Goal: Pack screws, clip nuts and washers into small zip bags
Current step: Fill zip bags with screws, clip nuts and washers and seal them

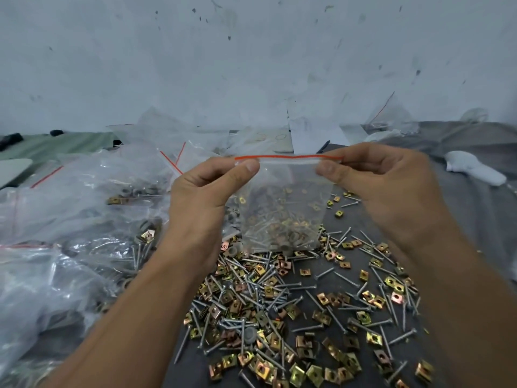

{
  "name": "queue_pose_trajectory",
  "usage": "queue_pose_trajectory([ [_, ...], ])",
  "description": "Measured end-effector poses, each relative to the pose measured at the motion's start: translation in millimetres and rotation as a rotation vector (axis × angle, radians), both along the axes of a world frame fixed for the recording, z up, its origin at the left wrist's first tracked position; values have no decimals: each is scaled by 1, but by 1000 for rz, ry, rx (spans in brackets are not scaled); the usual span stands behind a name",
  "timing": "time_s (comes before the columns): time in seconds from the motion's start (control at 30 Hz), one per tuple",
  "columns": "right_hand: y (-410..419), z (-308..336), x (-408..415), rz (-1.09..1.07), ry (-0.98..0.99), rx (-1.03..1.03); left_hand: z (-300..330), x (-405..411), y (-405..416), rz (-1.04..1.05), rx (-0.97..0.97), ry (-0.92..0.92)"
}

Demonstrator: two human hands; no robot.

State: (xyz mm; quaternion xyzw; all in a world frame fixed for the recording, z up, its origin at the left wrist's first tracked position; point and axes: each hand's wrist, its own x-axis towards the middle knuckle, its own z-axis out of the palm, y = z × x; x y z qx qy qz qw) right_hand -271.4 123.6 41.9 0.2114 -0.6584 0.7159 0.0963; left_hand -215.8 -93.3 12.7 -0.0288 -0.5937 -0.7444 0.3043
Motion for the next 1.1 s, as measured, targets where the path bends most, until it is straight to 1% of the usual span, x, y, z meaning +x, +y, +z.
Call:
queue_pose_trajectory([
  [0.13, 2, 0, 0, 8, 4, -18, 1, -1, 6, -21, 43, -6],
  [0.2, 2, 2, 1, 60, 9, -23, 1, -1, 7, -28, 43, -1],
  [0.3, -1, 2, 6, 145, 2, 12, -2, 0, 7, -45, 0, -7],
  [0.47, -12, -4, 8, 162, -20, -6, -3, 0, 8, -81, -32, -14],
  [0.6, -18, -5, 13, 181, 13, -2, -4, 4, 14, -110, -158, -25],
  [0.73, -21, -4, 14, 180, 85, 16, -5, 3, 17, -127, -122, -18],
  [0.93, -23, -4, 16, 170, 119, 43, -4, 4, 16, -134, -82, -10],
  [1.1, -24, -3, 19, 119, 135, 62, -4, 4, 16, -176, -71, 14],
])
